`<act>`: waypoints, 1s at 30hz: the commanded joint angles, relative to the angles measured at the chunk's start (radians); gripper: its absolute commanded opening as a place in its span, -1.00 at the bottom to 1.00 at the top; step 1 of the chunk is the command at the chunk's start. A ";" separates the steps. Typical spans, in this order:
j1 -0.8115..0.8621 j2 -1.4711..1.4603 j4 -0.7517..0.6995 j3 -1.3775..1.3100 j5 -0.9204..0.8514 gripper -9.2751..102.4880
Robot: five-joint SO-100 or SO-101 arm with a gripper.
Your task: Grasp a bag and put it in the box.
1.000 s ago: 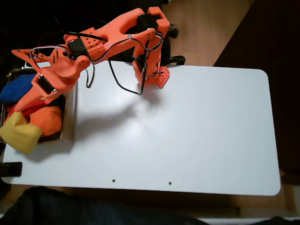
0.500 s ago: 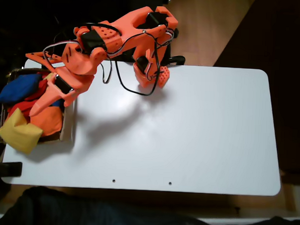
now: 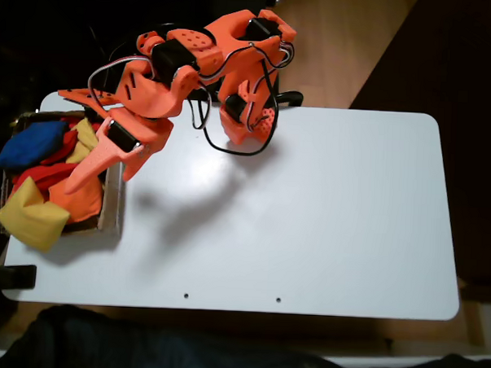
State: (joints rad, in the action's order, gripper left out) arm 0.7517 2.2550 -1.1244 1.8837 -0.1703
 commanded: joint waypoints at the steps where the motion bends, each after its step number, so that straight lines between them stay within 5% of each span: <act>1: -0.031 0.052 -0.014 -0.057 0.023 0.62; 30: -0.449 0.296 -0.002 -0.121 0.206 0.62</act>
State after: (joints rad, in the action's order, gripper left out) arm 0.3528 2.5188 -1.1474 1.8132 0.0199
